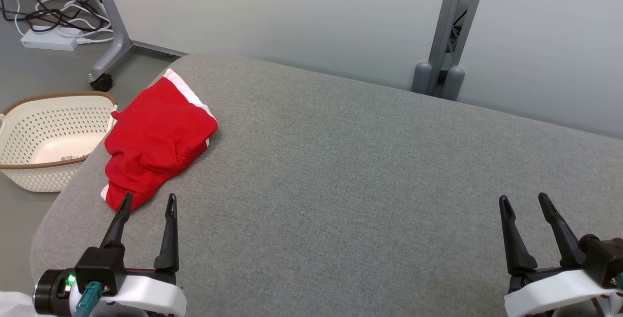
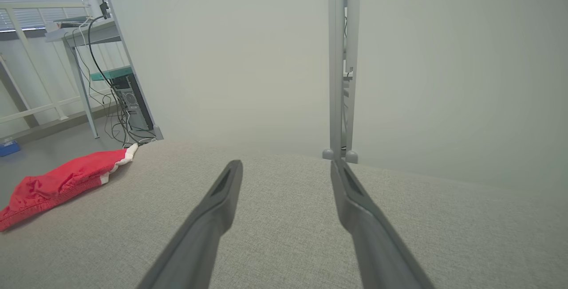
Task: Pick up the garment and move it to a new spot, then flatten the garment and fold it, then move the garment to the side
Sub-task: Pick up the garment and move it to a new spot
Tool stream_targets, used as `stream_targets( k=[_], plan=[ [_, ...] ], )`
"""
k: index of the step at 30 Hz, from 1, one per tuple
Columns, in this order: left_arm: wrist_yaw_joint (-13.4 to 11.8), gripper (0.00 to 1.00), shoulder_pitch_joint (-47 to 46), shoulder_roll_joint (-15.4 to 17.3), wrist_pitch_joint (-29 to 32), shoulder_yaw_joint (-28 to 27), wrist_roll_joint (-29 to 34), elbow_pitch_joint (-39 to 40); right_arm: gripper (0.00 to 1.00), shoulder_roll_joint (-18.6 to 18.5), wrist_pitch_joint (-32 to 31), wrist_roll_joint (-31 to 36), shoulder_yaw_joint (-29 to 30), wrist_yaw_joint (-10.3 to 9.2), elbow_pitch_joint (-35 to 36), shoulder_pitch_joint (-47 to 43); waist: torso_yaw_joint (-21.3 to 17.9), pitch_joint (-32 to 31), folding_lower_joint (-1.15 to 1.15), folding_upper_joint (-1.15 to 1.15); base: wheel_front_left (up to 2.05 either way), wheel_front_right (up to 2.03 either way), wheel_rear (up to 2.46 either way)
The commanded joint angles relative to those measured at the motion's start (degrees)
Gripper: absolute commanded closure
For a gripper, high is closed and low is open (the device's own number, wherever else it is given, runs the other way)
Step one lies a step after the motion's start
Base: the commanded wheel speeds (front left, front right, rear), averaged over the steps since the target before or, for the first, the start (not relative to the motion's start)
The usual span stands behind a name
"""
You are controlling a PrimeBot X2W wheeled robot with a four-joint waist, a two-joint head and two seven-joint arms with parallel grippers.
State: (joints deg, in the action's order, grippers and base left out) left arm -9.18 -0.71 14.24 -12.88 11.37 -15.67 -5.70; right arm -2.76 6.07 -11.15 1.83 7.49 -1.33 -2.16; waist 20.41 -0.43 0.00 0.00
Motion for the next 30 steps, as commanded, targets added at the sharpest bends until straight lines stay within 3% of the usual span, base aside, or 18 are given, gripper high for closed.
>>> stream_targets(
  k=[1, 10, 16, 21, 30],
  plan=[
    [-0.47, 0.00, 0.08, 0.50, 0.00, -0.04, -0.23, 0.22, 0.00, -0.28, 0.05, -0.48, 0.22, 0.02, 0.02, 0.01, 0.01, 0.02, 0.00, 0.00, 0.00, 0.00, 0.00],
    [-1.88, 0.00, -2.38, 1.38, 0.64, -1.56, -0.24, 2.14, 0.00, -0.28, -0.29, -0.35, -0.09, 0.02, 0.63, 0.22, -0.21, 0.57, 0.00, 0.00, 0.00, 0.00, 0.00],
    [-2.53, 0.00, -9.52, 5.58, 3.15, -6.35, -1.37, 3.32, 0.00, -0.28, -0.76, 1.29, -0.38, 0.01, 1.82, 1.89, -0.82, 3.42, 0.00, 0.00, 0.00, 0.00, 0.00],
    [1.17, 0.00, -16.33, 8.47, 7.83, -9.11, -6.17, -5.47, 0.00, -0.28, -1.81, 2.88, -1.28, 0.02, 2.99, 3.60, -2.07, 6.89, 0.00, 0.00, 0.00, 0.00, 0.00],
    [8.67, 0.00, -24.44, 7.96, 10.73, -10.69, -14.16, -32.62, 0.00, -1.74, -4.33, 4.25, -2.65, 0.02, 5.39, 7.06, -4.96, 13.40, 0.00, 0.00, 0.00, 0.00, 0.00]
  ],
)
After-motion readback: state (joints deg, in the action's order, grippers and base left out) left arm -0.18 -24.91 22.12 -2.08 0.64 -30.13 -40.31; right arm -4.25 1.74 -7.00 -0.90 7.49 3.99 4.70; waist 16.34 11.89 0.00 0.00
